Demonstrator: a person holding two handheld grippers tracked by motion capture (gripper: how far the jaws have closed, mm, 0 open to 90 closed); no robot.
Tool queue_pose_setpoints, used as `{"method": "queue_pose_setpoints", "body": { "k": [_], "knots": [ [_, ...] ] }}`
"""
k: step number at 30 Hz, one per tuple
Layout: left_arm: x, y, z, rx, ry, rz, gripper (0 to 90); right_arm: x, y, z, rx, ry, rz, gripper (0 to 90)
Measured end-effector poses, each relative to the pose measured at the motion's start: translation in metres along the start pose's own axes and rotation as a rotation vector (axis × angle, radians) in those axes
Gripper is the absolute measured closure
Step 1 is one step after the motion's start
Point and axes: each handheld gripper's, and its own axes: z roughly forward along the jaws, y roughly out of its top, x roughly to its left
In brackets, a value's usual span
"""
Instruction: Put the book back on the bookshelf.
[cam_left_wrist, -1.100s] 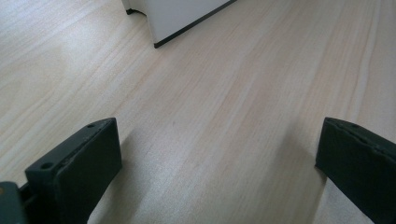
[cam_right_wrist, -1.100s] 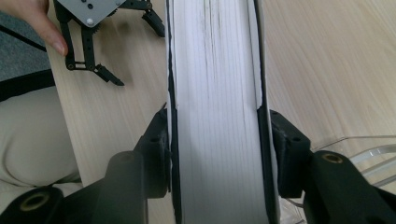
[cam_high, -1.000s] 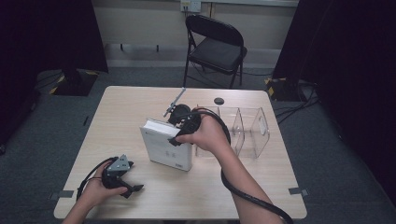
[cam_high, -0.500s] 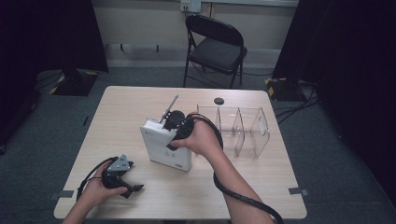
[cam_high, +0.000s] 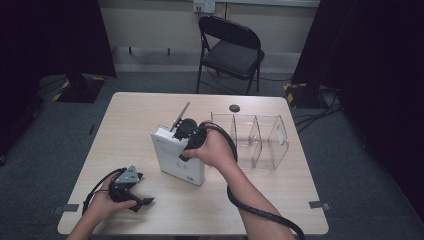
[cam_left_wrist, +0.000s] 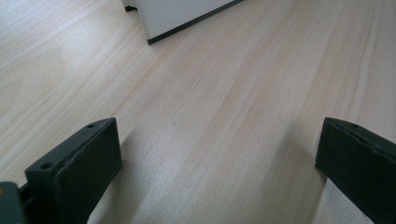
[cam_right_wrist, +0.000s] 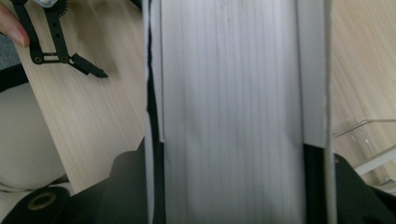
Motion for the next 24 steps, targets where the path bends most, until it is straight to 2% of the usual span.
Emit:
{"method": "queue_pose_setpoints", "body": {
  "k": [3, 9, 14, 20, 24],
  "knots": [
    [0.0, 0.0, 0.0, 0.0, -0.002, -0.003, 0.0, 0.001, 0.0, -0.001, 0.0, -0.001, -0.011, 52.3],
    [0.0, 0.0, 0.0, 0.001, -0.001, -0.002, 0.0, 0.0, -0.005, -0.004, 0.0, 0.03, 0.02, 52.5],
    [0.0, 0.0, 0.0, 0.002, 0.0, -0.002, 0.0, 0.001, -0.009, -0.007, 0.017, 0.034, -0.003, 52.3],
    [0.0, 0.0, 0.0, 0.0, -0.002, -0.002, 0.0, 0.007, -0.01, -0.007, 0.041, 0.012, -0.042, 51.6],
    [0.0, 0.0, 0.0, 0.0, -0.001, -0.001, 0.0, 0.007, -0.008, -0.005, 0.063, 0.014, -0.034, 50.6]
  ]
}}
